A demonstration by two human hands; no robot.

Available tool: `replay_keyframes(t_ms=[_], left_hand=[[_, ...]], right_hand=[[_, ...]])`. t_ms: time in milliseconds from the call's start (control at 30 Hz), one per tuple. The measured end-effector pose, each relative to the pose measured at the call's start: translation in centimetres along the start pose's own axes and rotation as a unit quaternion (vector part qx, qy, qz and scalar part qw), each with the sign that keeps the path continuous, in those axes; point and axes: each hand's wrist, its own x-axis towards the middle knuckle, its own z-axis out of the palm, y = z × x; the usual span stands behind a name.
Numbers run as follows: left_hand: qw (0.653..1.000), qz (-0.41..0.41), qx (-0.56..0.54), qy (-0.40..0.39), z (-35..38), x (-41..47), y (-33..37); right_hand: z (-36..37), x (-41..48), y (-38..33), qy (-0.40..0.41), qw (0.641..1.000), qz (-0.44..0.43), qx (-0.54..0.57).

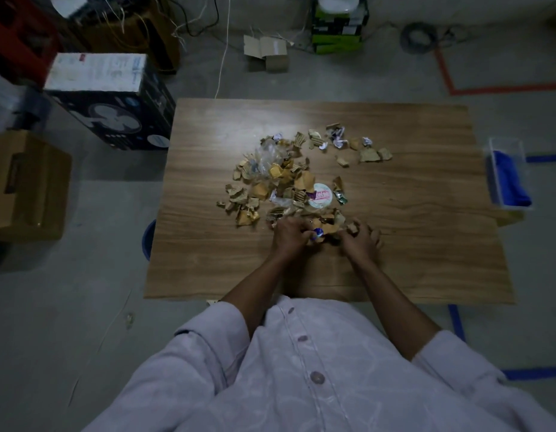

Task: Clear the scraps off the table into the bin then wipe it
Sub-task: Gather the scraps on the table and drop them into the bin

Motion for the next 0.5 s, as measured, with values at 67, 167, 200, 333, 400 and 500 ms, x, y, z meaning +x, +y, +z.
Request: replay_keyframes(t_ms=[67,167,200,333,400,500], left_hand=[[1.0,-0.003,-0.003,0.018,0.3,0.0,0.3],[0.999,-0.023,-0.02,0.041,0.0,-0.3,0.1],[0.997,-0.037,-0.034,0.056,-0.3,-0.4,-0.2],[0.988,-0.098,-0.05,0.106,-1.0,-0.7,-2.2],[0.983,-0.125,-0.045,0.13,-1.2,-0.9,-2.9],[0.974,-0.145,-0.046,0.17,-1.9,-1.6,-2.8]], right_hand=[[0.0,0.5,0.4,-0.011,1.0,-0.008,-0.005],[0.0,0.8,0.8,-0.015,0.999,-0.029,-0.003],[0.1,0.9,0.8,-0.018,0.999,-0.035,0.004],[0.7,0.1,0.2,-0.059,0.996,-0.069,0.005],[1.5,-0.4,-0.3,-0.073,0.992,-0.106,-0.013],[2.7,-0.8,-1.1,-0.081,0.985,-0.143,-0.048]])
